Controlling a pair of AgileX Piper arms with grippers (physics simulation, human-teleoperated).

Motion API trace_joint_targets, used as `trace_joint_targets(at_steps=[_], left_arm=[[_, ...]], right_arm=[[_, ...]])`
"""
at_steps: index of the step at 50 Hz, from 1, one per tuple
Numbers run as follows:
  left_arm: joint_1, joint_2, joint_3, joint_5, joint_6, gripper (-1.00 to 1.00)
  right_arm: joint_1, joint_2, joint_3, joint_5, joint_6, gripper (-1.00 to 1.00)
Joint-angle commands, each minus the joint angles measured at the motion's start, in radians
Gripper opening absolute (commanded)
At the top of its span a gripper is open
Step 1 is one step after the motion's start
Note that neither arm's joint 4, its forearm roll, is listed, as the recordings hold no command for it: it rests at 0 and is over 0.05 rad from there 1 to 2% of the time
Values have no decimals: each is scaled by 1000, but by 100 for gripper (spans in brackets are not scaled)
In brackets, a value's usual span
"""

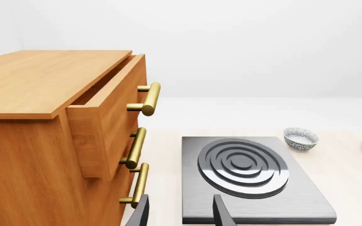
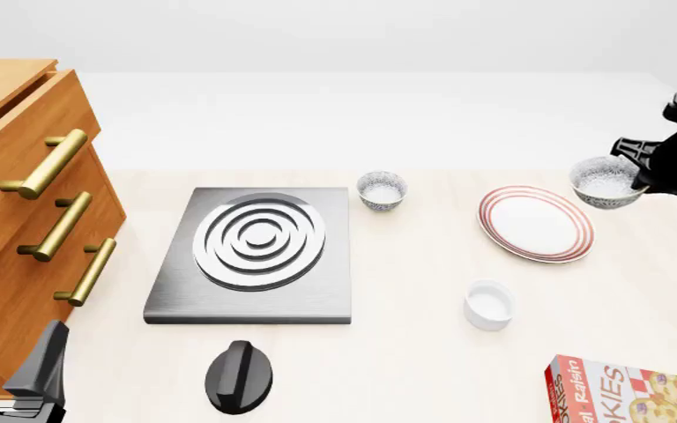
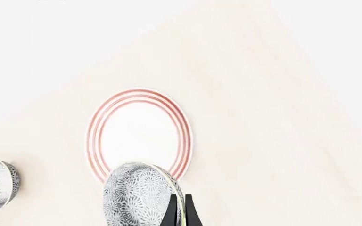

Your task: Pick the akita bowl next to the cookies box and place it on the plate.

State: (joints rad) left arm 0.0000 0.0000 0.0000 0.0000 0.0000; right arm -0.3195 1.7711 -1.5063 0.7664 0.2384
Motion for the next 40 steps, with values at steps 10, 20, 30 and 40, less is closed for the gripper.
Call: trace_joint_targets(at_steps=[10,20,30,40], left_arm=[[0,0,0,0,0,100],[0,0,0,0,0,100],[0,0,0,0,0,100],[0,0,0,0,0,100]], right_arm=[[105,18,105,-146,146,-100],[120,30,121,-190,177,-100],[130,45,172,-272,233,-100],[142,74,201,-337,277,-100]])
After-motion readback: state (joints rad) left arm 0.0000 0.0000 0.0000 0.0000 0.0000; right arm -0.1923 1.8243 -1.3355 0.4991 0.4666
